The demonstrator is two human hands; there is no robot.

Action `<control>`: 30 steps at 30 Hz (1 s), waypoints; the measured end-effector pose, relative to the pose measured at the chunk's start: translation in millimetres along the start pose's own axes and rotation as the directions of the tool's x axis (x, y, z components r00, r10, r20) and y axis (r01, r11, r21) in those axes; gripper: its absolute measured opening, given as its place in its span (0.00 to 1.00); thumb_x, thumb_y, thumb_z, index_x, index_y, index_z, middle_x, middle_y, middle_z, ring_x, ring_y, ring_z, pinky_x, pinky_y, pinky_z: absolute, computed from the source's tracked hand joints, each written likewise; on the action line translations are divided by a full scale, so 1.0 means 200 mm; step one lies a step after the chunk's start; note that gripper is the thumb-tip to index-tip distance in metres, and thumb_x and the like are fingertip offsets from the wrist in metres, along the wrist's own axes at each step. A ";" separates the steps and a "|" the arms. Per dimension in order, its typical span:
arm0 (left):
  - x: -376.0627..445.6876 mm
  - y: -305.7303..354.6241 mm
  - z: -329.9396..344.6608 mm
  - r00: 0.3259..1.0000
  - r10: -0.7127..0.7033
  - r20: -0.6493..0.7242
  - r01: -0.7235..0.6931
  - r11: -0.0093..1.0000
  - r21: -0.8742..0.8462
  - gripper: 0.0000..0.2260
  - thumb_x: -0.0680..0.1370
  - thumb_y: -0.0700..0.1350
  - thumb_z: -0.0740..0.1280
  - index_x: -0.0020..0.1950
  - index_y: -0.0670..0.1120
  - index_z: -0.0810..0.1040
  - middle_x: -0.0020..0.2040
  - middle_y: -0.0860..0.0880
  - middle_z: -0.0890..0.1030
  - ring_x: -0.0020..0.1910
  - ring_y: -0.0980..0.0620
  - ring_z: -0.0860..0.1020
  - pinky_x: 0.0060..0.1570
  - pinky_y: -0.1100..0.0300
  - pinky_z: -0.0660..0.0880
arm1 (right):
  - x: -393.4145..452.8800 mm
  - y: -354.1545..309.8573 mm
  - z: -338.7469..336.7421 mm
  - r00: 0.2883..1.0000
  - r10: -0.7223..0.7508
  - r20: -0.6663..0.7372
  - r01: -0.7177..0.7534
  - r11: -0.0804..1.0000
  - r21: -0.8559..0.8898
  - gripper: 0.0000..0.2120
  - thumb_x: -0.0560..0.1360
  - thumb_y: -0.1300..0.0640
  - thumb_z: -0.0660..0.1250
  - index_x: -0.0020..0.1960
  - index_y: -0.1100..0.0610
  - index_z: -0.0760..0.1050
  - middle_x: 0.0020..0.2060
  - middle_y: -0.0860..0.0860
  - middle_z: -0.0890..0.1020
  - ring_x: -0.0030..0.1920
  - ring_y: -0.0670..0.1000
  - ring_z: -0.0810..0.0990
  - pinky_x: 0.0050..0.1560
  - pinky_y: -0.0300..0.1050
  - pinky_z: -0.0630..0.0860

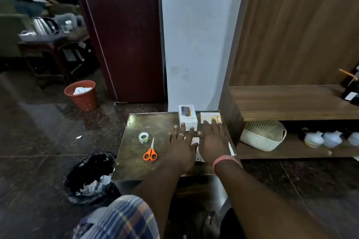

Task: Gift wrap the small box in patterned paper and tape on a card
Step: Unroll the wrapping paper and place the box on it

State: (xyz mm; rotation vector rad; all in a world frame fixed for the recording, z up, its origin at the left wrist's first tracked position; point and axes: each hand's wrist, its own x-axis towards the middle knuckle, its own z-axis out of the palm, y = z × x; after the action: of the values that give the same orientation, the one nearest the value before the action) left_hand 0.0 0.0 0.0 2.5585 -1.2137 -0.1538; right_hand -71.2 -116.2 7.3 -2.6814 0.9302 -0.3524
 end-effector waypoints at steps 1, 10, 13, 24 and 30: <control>-0.01 -0.01 0.04 0.999 -0.004 0.042 0.003 1.000 0.013 0.27 0.86 0.54 0.51 0.84 0.55 0.47 0.85 0.47 0.43 0.83 0.42 0.41 0.81 0.43 0.45 | -0.01 0.01 0.04 0.998 0.050 0.032 -0.051 0.998 0.030 0.25 0.83 0.52 0.57 0.79 0.52 0.59 0.80 0.57 0.58 0.80 0.61 0.53 0.77 0.60 0.57; -0.09 -0.14 0.36 1.000 -0.027 0.008 0.027 1.000 0.016 0.30 0.81 0.58 0.44 0.83 0.54 0.60 0.83 0.47 0.60 0.83 0.45 0.53 0.81 0.49 0.48 | -0.14 0.09 0.39 0.969 0.233 0.080 -0.235 0.972 0.008 0.25 0.84 0.48 0.54 0.80 0.48 0.60 0.82 0.55 0.54 0.81 0.59 0.49 0.79 0.56 0.47; -0.09 -0.18 0.41 0.989 0.000 -0.145 -0.003 1.000 -0.017 0.25 0.82 0.56 0.53 0.77 0.52 0.71 0.77 0.45 0.72 0.79 0.44 0.65 0.79 0.47 0.60 | -0.15 0.07 0.42 0.979 0.202 0.016 -0.203 0.978 0.040 0.26 0.83 0.48 0.55 0.80 0.49 0.62 0.81 0.55 0.56 0.81 0.59 0.51 0.79 0.55 0.47; -0.13 -0.24 0.39 0.937 -0.216 -0.276 0.070 0.887 -0.457 0.11 0.77 0.54 0.75 0.57 0.52 0.88 0.59 0.55 0.84 0.57 0.56 0.81 0.55 0.75 0.70 | -0.18 0.15 0.29 0.896 0.396 -0.202 -0.147 0.692 0.706 0.09 0.79 0.61 0.66 0.55 0.52 0.81 0.55 0.47 0.82 0.59 0.50 0.79 0.66 0.53 0.74; -0.06 -0.23 0.32 0.869 -0.362 -0.337 0.066 0.760 -0.646 0.11 0.80 0.57 0.69 0.45 0.53 0.86 0.50 0.59 0.85 0.49 0.62 0.82 0.47 0.64 0.75 | -0.05 0.16 0.18 0.930 0.331 -0.162 -0.117 0.681 0.722 0.13 0.78 0.44 0.66 0.60 0.46 0.77 0.58 0.43 0.79 0.62 0.46 0.76 0.62 0.46 0.73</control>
State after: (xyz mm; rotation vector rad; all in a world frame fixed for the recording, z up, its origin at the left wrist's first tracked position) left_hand 11.6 22.8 -76.3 1.9766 -0.5471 -0.0049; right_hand -85.2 -126.8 -37.6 -1.8076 0.9399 -0.8569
